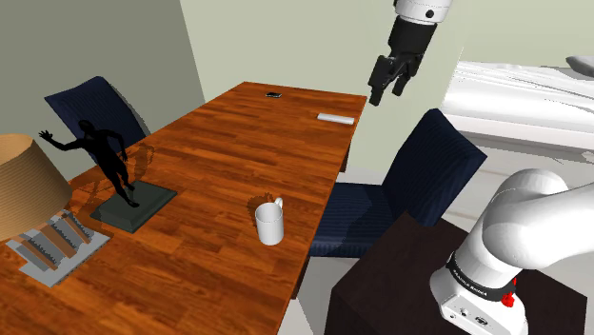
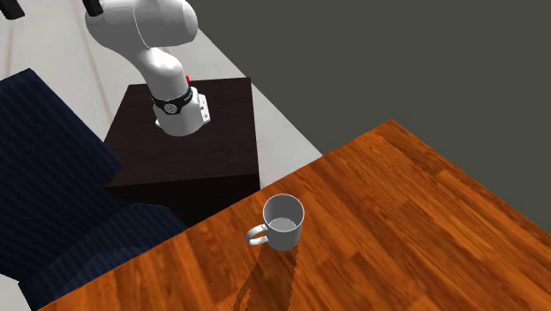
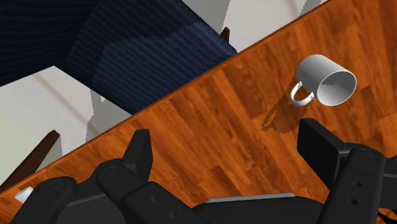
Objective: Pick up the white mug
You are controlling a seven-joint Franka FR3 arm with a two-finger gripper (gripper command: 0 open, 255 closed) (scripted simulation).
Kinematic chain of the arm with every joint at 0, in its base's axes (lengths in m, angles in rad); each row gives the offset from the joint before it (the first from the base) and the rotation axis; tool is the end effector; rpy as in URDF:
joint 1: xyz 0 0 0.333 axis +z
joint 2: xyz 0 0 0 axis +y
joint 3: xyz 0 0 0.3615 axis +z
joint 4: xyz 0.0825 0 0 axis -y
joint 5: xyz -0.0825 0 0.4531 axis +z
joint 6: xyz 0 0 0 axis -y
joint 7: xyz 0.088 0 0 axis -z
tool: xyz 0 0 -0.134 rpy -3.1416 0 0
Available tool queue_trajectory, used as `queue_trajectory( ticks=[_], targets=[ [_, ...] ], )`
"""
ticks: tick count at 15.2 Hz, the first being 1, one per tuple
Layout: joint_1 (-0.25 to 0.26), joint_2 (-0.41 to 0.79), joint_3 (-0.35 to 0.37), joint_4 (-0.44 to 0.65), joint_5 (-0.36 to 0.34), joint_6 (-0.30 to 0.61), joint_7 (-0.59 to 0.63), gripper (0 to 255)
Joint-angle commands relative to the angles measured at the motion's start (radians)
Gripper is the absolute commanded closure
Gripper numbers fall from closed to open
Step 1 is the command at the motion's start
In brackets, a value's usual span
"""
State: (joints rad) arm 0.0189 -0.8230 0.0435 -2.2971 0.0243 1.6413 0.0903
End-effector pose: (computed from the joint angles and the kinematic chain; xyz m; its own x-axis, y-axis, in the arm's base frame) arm 0.3423 0.0297 0.6473 0.9854 -0.0389 0.1659 -0.0382 -0.9992 -0.0073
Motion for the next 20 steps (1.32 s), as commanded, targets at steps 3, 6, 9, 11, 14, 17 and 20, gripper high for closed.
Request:
queue_trajectory(
  ticks=[3,6,9,11,14,17,20],
  targets=[
    [0.006,0.02,0.037,-0.03,0.018,0.045,0.042,0],
    [0.014,0.061,0.093,-0.065,0.043,0.114,0.104,0],
    [0.022,0.115,0.15,-0.088,0.065,0.184,0.167,0],
    [0.025,0.158,0.188,-0.098,0.077,0.232,0.209,0],
    [0.028,0.232,0.246,-0.101,0.088,0.303,0.274,0],
    [0.026,0.318,0.305,-0.092,0.09,0.373,0.342,0],
    [0.02,0.415,0.363,-0.072,0.077,0.439,0.415,0]
  ],
)
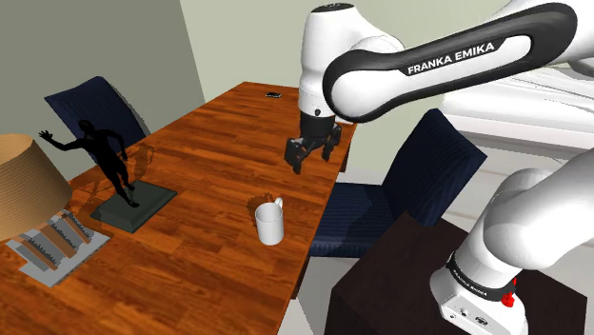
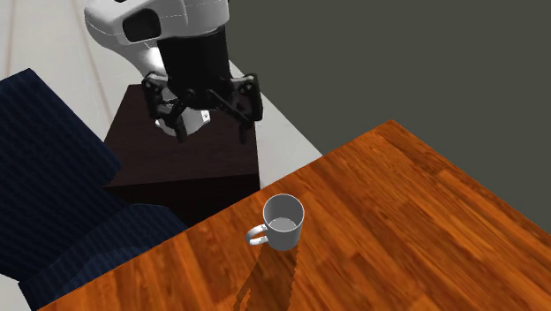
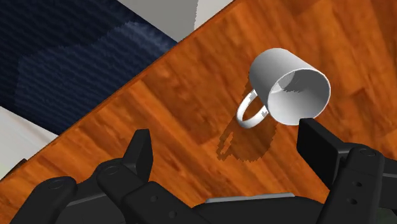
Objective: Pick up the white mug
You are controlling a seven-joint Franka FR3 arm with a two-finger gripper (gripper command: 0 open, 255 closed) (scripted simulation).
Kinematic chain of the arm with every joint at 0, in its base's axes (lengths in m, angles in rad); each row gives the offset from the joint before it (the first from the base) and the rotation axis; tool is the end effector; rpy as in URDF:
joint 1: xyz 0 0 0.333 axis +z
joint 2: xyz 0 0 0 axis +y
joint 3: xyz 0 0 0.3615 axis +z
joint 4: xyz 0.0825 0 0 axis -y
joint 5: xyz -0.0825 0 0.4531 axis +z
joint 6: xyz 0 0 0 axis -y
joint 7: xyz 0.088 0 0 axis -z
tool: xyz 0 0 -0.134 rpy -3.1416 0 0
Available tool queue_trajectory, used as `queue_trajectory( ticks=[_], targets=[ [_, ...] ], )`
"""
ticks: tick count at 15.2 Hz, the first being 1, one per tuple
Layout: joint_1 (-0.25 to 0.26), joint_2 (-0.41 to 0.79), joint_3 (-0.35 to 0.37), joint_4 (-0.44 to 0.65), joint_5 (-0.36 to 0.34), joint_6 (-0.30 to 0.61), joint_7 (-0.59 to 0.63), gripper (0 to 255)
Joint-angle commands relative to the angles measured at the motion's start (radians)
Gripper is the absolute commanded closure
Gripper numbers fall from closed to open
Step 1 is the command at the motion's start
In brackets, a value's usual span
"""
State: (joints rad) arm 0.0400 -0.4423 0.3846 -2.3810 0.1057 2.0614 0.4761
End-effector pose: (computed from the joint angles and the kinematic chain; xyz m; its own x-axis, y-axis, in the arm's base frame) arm 0.4326 0.2112 0.4704 0.9858 -0.1213 0.1165 -0.1235 -0.9923 0.0115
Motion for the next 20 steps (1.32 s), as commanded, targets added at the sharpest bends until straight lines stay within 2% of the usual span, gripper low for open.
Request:
queue_trajectory(
  ticks=[1,5,10,15,20],
  targets=[
    [-0.004,0.068,0.041,0.022,-0.012,0.04,0.055,0],
    [-0.018,0.218,0.115,0.073,-0.068,0.117,0.17,0],
    [-0.021,0.431,0.183,0.169,-0.196,0.186,0.341,0],
    [0.028,0.651,0.189,0.298,-0.352,0.212,0.511,0],
    [0.042,0.696,0.172,0.279,-0.392,0.267,0.542,0]
  ],
)
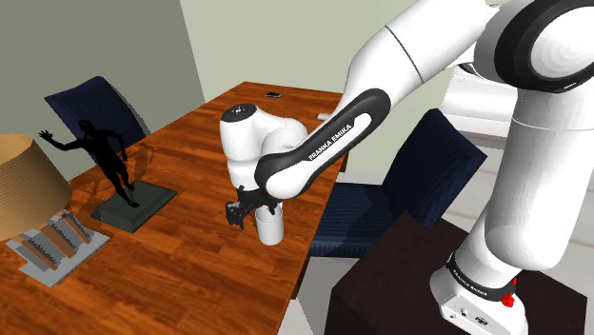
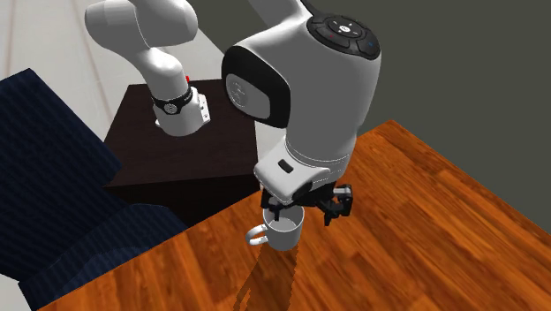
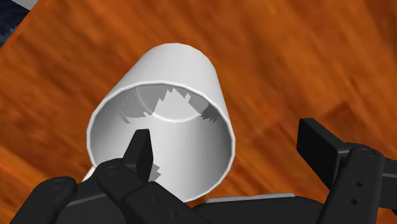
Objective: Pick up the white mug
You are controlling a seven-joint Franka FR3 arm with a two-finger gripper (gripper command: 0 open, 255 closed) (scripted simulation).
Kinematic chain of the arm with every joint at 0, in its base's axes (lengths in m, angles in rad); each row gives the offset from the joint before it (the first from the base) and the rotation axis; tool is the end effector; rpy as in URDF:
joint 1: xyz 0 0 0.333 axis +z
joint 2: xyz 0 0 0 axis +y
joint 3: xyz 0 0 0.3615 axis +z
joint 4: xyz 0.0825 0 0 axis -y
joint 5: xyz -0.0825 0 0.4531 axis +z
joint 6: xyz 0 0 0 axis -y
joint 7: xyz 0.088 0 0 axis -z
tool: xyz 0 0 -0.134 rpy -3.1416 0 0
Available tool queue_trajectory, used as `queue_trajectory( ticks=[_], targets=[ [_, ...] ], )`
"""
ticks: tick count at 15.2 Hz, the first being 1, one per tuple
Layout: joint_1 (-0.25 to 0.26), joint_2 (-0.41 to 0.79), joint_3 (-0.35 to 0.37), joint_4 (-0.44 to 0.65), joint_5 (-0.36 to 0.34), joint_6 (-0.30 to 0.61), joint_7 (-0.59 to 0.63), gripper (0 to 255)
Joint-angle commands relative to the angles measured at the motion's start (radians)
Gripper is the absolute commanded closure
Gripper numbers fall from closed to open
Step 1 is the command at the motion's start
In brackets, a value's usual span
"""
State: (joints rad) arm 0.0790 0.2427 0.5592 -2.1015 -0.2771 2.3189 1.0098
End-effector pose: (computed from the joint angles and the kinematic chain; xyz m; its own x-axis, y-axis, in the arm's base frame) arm 0.5192 0.3678 0.2932 0.9778 -0.1958 0.0742 -0.1984 -0.9797 0.0288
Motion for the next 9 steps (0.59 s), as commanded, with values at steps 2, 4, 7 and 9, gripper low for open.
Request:
queue_trajectory(
  ticks=[2,4,7,9],
  targets=[
    [0.009,0.03,-0.01,-0.007,-0.027,0.03,0.021,0],
    [0.01,0.035,-0.012,-0.008,-0.032,0.036,0.025,0],
    [0.01,0.034,-0.012,-0.01,-0.032,0.037,0.025,255],
    [0.01,0.034,-0.012,-0.01,-0.032,0.037,0.025,255]
  ],
)
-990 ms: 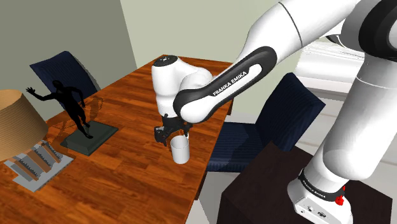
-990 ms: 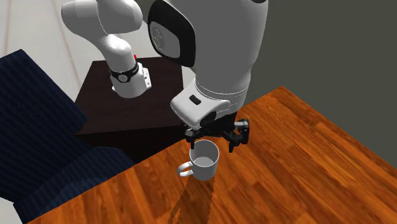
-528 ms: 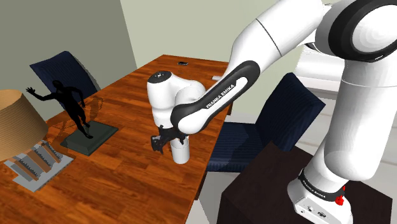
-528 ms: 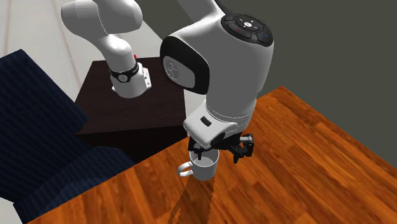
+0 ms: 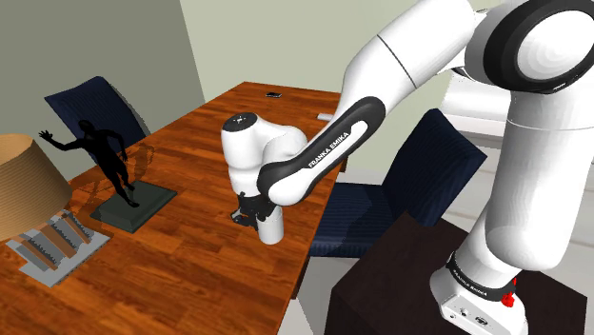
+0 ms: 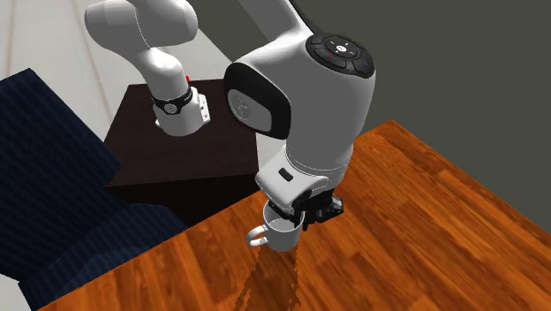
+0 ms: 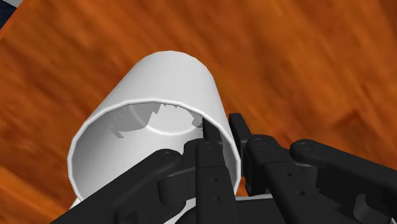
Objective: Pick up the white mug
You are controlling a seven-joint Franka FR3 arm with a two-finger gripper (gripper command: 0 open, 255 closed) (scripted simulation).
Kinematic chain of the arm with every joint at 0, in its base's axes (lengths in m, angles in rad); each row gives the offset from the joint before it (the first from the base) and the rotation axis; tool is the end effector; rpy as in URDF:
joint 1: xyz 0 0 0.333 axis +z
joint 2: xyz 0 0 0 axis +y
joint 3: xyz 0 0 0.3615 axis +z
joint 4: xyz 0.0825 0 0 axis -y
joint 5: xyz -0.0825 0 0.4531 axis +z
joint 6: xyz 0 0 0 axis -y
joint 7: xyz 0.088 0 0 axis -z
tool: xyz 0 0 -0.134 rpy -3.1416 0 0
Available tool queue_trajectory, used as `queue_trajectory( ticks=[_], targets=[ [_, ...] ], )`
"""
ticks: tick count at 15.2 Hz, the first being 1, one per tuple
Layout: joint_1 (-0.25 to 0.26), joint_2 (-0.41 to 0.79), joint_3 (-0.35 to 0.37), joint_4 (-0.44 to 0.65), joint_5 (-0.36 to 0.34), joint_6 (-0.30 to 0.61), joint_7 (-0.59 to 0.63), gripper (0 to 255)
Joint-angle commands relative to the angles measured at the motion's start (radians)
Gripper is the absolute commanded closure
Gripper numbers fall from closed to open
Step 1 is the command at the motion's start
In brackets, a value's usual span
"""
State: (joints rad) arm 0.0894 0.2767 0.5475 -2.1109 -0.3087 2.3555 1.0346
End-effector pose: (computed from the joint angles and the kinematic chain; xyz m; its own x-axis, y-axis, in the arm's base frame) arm 0.5185 0.3684 0.2725 0.9778 -0.1958 0.0746 -0.1983 -0.9797 0.0285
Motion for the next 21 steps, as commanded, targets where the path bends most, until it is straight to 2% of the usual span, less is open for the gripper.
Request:
queue_trajectory(
  ticks=[1,5,21],
  targets=[
    [0.0,0.0,0.0,0.0,0.0,0.0,0.0,255],
    [0.0,0.001,-0.001,0.001,-0.001,0.0,0.0,255],
    [-0.03,-0.128,0.037,0.067,0.117,-0.168,-0.089,255]
  ],
)
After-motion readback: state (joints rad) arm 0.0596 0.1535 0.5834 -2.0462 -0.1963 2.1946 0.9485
